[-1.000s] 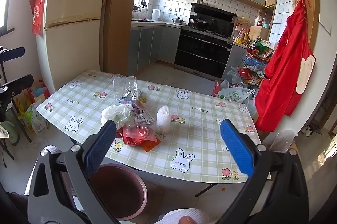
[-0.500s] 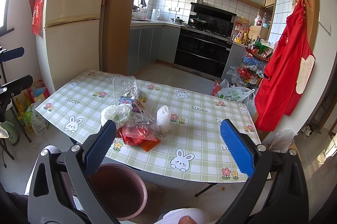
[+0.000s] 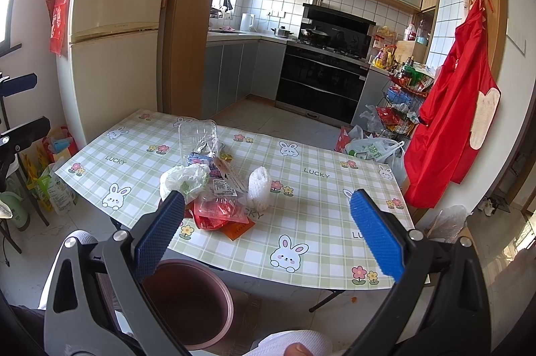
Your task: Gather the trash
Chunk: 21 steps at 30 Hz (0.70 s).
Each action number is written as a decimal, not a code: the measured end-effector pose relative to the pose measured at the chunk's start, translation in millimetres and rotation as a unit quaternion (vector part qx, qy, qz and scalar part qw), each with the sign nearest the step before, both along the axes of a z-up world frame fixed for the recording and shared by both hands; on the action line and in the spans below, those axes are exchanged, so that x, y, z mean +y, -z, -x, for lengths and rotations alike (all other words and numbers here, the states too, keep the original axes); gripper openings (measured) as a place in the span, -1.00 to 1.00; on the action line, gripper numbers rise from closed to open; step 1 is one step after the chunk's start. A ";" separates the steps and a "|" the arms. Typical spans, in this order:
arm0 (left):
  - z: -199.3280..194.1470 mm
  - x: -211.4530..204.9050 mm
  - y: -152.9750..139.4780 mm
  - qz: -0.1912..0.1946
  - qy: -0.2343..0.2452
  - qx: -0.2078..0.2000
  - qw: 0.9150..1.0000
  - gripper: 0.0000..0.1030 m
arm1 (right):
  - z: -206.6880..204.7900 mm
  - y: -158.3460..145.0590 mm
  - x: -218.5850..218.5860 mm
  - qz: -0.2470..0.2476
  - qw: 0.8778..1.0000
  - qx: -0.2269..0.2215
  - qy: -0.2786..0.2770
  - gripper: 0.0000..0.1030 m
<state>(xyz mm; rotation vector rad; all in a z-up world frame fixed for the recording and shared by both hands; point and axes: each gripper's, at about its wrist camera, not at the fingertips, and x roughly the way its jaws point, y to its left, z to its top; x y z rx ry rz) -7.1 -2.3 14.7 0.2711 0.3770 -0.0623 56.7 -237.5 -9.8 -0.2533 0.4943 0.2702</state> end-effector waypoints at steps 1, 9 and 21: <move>-0.1 0.1 0.3 0.000 0.000 0.000 1.000 0.90 | 0.1 0.1 0.1 0.000 1.000 0.000 0.000 0.89; 0.6 -0.6 -1.1 0.000 0.000 0.000 1.000 0.90 | 0.3 0.2 0.2 0.000 1.000 0.000 0.000 0.89; 0.1 0.0 0.5 0.000 0.000 0.000 1.000 0.90 | 0.4 0.1 0.5 0.001 1.000 0.001 0.000 0.89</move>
